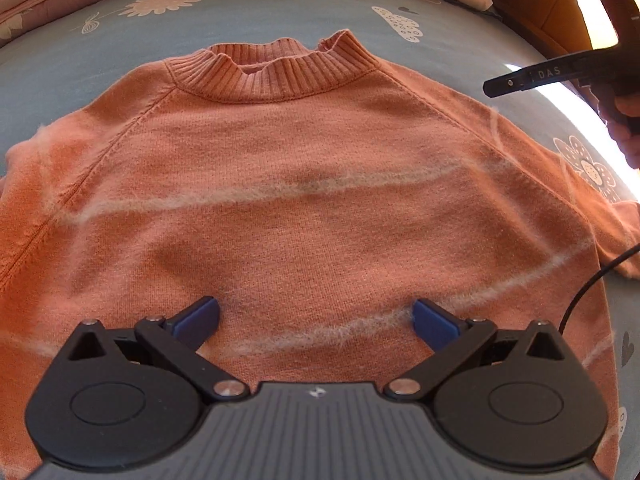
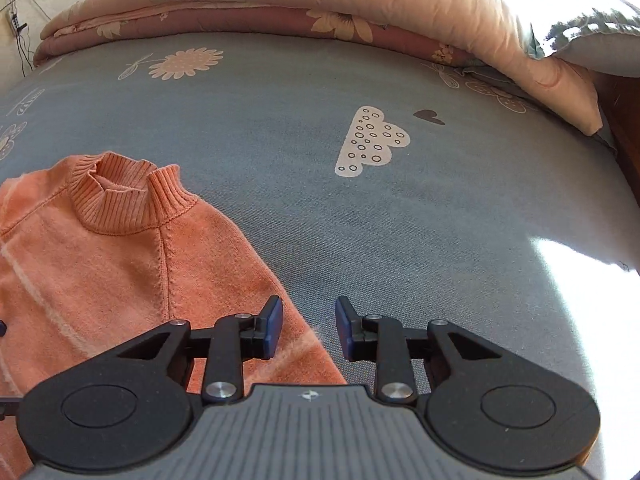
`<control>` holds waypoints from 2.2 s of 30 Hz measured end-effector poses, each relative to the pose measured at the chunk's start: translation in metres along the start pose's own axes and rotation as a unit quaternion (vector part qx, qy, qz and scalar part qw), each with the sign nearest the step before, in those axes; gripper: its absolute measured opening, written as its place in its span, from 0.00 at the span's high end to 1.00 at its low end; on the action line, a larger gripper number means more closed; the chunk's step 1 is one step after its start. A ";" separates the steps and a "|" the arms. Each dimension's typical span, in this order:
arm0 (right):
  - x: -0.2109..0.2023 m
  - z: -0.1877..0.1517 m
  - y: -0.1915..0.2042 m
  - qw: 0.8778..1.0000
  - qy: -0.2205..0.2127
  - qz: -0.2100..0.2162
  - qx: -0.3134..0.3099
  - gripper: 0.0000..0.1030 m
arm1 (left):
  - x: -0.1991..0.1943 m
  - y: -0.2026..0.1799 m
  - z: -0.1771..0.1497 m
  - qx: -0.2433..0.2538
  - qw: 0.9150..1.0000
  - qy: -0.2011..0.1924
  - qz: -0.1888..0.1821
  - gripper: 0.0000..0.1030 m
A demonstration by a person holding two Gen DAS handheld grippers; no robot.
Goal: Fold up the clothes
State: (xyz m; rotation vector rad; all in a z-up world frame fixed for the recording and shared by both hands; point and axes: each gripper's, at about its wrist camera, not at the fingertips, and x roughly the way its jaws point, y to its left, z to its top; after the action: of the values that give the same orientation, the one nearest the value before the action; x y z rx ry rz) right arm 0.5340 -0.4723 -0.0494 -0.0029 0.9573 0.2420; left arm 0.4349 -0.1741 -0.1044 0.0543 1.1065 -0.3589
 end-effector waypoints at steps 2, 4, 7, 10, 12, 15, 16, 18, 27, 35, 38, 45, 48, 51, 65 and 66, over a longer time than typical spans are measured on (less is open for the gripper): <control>0.012 0.007 -0.005 1.000 0.004 0.012 -0.004 0.63 | -0.001 -0.002 -0.001 0.001 1.000 -0.002 0.004 0.01; 0.024 0.014 -0.010 1.000 0.007 0.024 -0.007 0.63 | -0.001 -0.003 -0.001 0.003 1.000 -0.004 0.008 0.01; 0.042 0.025 -0.018 0.999 0.012 0.042 -0.013 0.63 | -0.006 -0.001 0.005 0.004 1.000 -0.017 0.009 0.03; 0.046 0.033 -0.007 0.998 0.012 0.060 -0.035 0.62 | -0.019 0.009 0.022 0.005 0.999 -0.049 0.002 0.03; 0.047 0.035 -0.002 0.997 0.010 0.066 -0.042 0.62 | -0.023 0.023 0.047 0.017 0.998 -0.066 -0.006 0.03; 0.050 0.030 0.000 0.997 0.011 0.070 -0.024 0.61 | -0.025 0.047 0.094 0.046 0.994 -0.095 -0.011 0.09; 0.050 0.027 0.000 0.997 0.009 0.073 -0.016 0.61 | -0.023 0.054 0.113 0.062 0.992 -0.106 -0.008 0.18; 0.049 0.021 0.000 0.997 0.004 0.078 0.002 0.61 | -0.014 0.062 0.145 0.101 0.988 -0.116 0.001 0.31; 0.042 -0.008 -0.014 0.991 -0.014 0.096 0.090 0.57 | 0.072 0.023 0.229 0.364 0.927 -0.060 -0.074 0.43; 0.028 -0.029 -0.034 0.987 -0.032 0.091 0.128 0.56 | 0.098 -0.009 0.231 0.513 0.845 0.017 -0.149 0.44; 0.027 -0.035 -0.037 0.985 -0.034 0.091 0.145 0.56 | 0.104 -0.025 0.236 0.562 0.808 0.042 -0.170 0.44; 0.022 -0.037 -0.038 0.987 -0.035 0.090 0.132 0.56 | 0.100 -0.044 0.228 0.600 0.767 0.108 -0.201 0.96; 0.018 -0.035 -0.043 0.988 -0.036 0.082 0.122 0.56 | 0.089 -0.038 0.234 0.555 0.811 0.061 -0.174 0.97; 0.018 -0.032 -0.052 0.990 -0.033 0.083 0.112 0.54 | 0.080 -0.026 0.256 0.473 0.864 0.034 -0.170 0.99; 0.036 -0.018 -0.046 0.982 0.079 0.160 -0.063 0.46 | 0.080 -0.032 0.242 0.484 0.863 -0.001 -0.143 0.96; 0.037 -0.016 -0.050 0.982 0.082 0.164 -0.051 0.55 | 0.081 -0.032 0.240 0.487 0.862 -0.002 -0.140 0.95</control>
State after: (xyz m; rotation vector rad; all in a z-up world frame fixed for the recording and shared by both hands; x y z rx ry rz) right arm 0.5519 -0.5149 -0.0937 0.0420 1.1072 0.6017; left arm 0.6647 -0.2778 -0.0623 0.7967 0.8287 -1.1600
